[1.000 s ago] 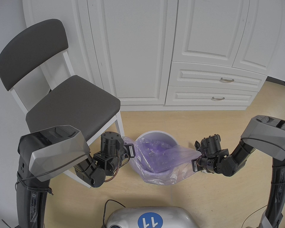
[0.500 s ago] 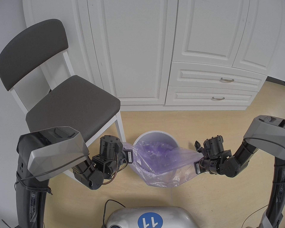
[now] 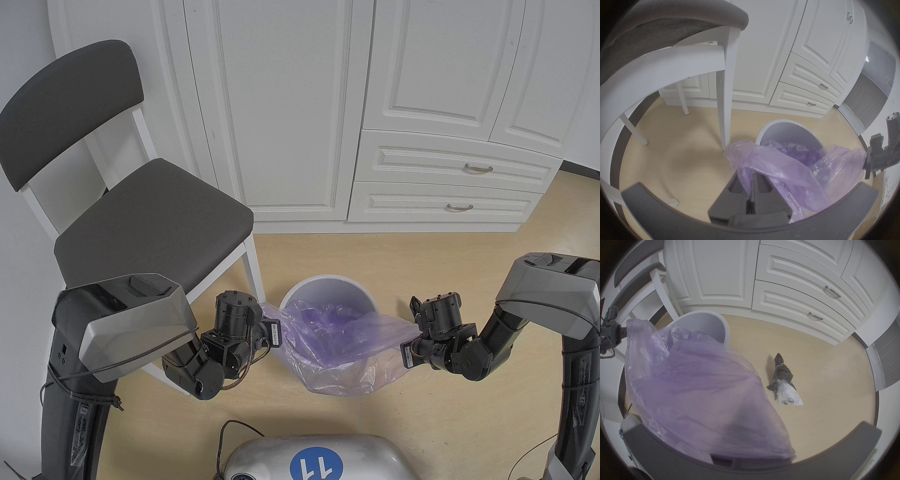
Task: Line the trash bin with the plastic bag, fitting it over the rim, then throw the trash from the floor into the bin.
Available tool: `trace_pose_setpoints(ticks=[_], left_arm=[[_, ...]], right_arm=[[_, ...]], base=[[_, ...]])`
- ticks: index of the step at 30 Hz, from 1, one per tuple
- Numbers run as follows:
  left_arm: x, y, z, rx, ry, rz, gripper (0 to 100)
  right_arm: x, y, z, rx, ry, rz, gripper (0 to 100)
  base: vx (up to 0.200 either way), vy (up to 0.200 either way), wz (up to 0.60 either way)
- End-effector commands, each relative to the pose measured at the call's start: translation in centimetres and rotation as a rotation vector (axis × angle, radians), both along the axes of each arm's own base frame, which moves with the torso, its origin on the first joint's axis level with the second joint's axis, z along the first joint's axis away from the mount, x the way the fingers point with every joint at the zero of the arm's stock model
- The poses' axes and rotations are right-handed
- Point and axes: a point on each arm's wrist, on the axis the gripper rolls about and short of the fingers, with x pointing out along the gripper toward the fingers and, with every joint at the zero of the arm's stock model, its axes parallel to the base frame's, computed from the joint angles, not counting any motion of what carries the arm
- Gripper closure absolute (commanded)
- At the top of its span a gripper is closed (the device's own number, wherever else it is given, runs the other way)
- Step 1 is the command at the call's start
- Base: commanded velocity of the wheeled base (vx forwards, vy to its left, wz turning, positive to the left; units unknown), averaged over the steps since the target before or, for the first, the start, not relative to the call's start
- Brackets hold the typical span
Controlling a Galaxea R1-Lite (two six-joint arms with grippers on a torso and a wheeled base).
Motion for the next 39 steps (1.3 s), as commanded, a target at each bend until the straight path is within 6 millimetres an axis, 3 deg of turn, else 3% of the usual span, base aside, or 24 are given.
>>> trace_pose_setpoints(ticks=[1, 11, 39], left_arm=[[0.5, 0.0, -1.2, 0.003, 0.010, 0.008, 100], [1.4, -0.1, -1.3, -0.011, -0.015, 0.028, 100], [1.4, 0.4, -0.9, -0.008, -0.021, 0.036, 100]], right_arm=[[0.4, 0.0, -0.9, -0.001, 0.010, -0.007, 100], [1.5, 0.0, -1.3, 0.008, -0.037, -0.051, 100], [1.2, 0.0, -1.1, 0.007, -0.043, -0.049, 100]], base=[[0.000, 0.000, 0.00], [0.000, 0.000, 0.00], [0.000, 0.000, 0.00]])
